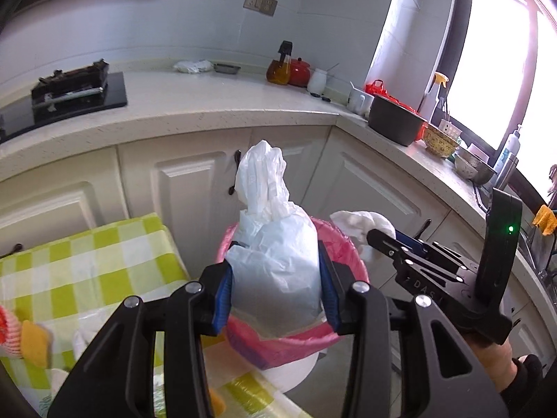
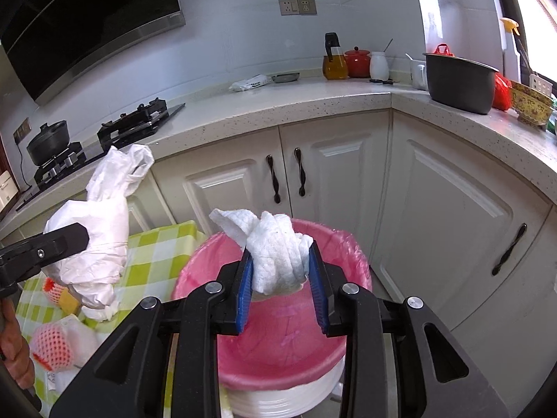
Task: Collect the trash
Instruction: 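Carry both items over the pink bin and open both tools to drop them, then grasp a pink foam fruit net with each tool from the table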
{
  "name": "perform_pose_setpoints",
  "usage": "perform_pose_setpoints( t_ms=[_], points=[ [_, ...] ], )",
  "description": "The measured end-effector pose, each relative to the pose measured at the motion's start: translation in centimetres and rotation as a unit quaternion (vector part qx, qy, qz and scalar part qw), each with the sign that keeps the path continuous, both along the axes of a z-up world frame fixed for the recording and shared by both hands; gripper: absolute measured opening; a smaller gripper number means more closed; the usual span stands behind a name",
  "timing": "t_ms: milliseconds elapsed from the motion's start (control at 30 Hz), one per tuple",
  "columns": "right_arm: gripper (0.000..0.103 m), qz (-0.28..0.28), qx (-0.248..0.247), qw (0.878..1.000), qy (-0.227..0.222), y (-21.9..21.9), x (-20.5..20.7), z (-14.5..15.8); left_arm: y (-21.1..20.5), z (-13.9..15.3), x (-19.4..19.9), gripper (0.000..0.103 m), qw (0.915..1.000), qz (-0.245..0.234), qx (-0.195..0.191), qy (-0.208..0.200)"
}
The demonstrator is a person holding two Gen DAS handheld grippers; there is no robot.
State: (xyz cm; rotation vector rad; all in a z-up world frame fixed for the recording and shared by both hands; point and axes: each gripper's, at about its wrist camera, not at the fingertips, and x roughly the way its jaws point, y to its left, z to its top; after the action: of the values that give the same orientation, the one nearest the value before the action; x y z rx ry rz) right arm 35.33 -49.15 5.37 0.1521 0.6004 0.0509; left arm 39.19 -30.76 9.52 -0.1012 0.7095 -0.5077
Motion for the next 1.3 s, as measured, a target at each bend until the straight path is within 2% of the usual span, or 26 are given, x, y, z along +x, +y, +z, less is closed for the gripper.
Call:
perform_pose_setpoints(
  t_ms=[133,167,200,233,400,500,567,633,767,900,1067,1300],
  points=[
    [0.035,-0.008,0.006,1.0,0.009,-1.2,1.5,-0.8,-1.5,-1.1,2.0,0.047,0.9997,-0.008,-0.006,0.021],
    [0.038,-0.009,0.008,1.0,0.01,-1.4,1.6,-0.9,-1.5,-1.3,2.1,0.056,0.9996,-0.007,-0.01,0.025],
    [0.046,-0.01,0.008,1.0,0.013,-1.5,1.8,-1.1,-1.6,-1.6,2.4,0.058,0.9994,-0.008,-0.016,0.03],
    [0.049,-0.013,0.006,1.0,0.014,-1.6,1.8,-1.2,-1.6,-1.7,2.5,0.058,0.9992,-0.011,-0.018,0.034],
    [0.049,-0.018,0.007,1.0,0.022,-2.1,1.9,-1.7,-1.5,-1.8,2.1,0.059,0.9991,-0.011,-0.017,0.038],
    [0.049,-0.019,0.007,1.0,0.02,-2.2,1.0,-1.8,0.1,-0.8,0.7,0.06,0.9994,-0.005,-0.022,0.025],
    [0.051,-0.018,0.002,1.0,0.014,-1.9,0.0,-1.7,1.6,0.2,-0.7,0.064,0.9997,0.006,-0.019,0.011],
    [0.064,-0.022,0.0,1.0,0.003,-1.5,-1.5,-1.6,3.8,1.4,-2.5,0.065,0.9997,0.023,-0.007,-0.008],
    [0.067,-0.025,-0.009,1.0,-0.011,-0.1,-4.3,-1.4,9.6,3.7,-6.5,0.067,0.9966,0.062,0.013,-0.052],
    [0.076,-0.014,-0.022,0.999,-0.021,2.6,-7.2,-1.2,15.4,4.4,-10.7,0.07,0.9908,0.107,0.033,-0.075],
    [0.083,0.02,-0.023,0.999,-0.023,7.1,-10.2,-1.1,22.0,3.7,-15.9,0.071,0.9819,0.159,0.054,-0.087],
    [0.085,0.083,-0.013,0.996,-0.011,14.5,-12.8,-1.7,29.0,-0.6,-20.2,0.071,0.978,0.198,0.048,-0.047]
  ],
)
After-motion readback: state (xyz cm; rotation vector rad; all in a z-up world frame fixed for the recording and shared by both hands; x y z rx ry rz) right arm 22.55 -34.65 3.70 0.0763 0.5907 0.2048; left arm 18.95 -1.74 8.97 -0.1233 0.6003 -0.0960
